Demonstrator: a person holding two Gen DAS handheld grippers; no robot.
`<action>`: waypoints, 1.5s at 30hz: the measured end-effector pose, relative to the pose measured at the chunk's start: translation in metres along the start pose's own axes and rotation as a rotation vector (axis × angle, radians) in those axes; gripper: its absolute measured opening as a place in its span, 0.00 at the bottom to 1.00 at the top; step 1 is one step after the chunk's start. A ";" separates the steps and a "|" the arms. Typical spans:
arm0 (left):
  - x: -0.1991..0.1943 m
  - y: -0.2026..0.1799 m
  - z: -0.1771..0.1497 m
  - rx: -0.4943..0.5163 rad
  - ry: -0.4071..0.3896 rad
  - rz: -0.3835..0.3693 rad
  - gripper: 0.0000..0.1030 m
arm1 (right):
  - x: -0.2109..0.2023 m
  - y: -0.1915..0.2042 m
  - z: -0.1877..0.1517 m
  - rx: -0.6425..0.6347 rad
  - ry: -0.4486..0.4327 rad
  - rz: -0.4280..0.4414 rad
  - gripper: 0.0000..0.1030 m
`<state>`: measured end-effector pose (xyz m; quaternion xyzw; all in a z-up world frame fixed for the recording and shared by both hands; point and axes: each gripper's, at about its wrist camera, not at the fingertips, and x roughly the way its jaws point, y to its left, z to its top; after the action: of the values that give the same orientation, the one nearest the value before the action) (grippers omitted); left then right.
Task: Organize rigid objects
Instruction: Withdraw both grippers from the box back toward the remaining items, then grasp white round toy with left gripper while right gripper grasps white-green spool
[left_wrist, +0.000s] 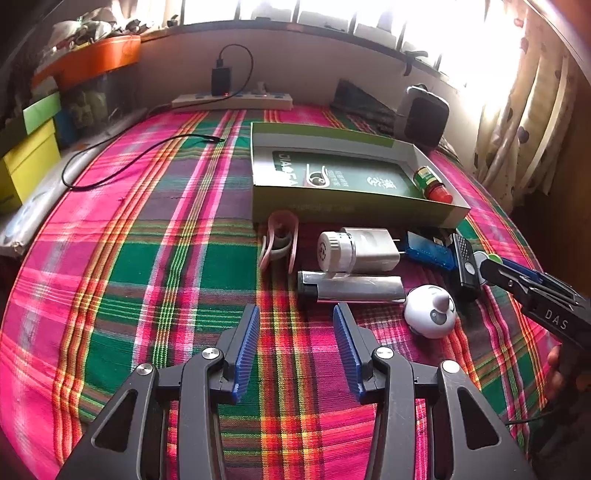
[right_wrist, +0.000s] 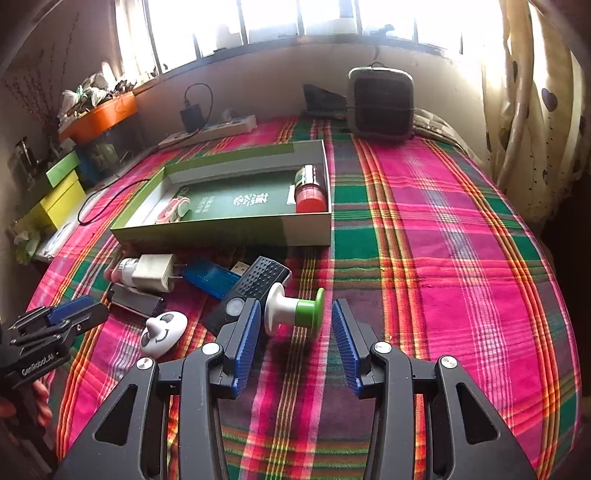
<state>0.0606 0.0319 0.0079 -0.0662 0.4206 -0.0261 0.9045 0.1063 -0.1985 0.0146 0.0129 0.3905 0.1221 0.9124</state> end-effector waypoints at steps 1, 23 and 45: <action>0.000 0.000 0.000 0.000 0.000 -0.001 0.39 | 0.001 0.000 0.000 -0.002 0.003 0.001 0.40; -0.004 -0.020 0.002 0.044 -0.002 -0.061 0.40 | 0.005 -0.005 0.005 -0.005 0.005 -0.016 0.35; 0.008 -0.062 0.009 0.101 0.044 -0.161 0.40 | -0.014 -0.021 -0.003 -0.008 -0.032 -0.033 0.32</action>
<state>0.0726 -0.0299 0.0166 -0.0536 0.4317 -0.1211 0.8922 0.0996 -0.2222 0.0200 0.0048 0.3757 0.1082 0.9204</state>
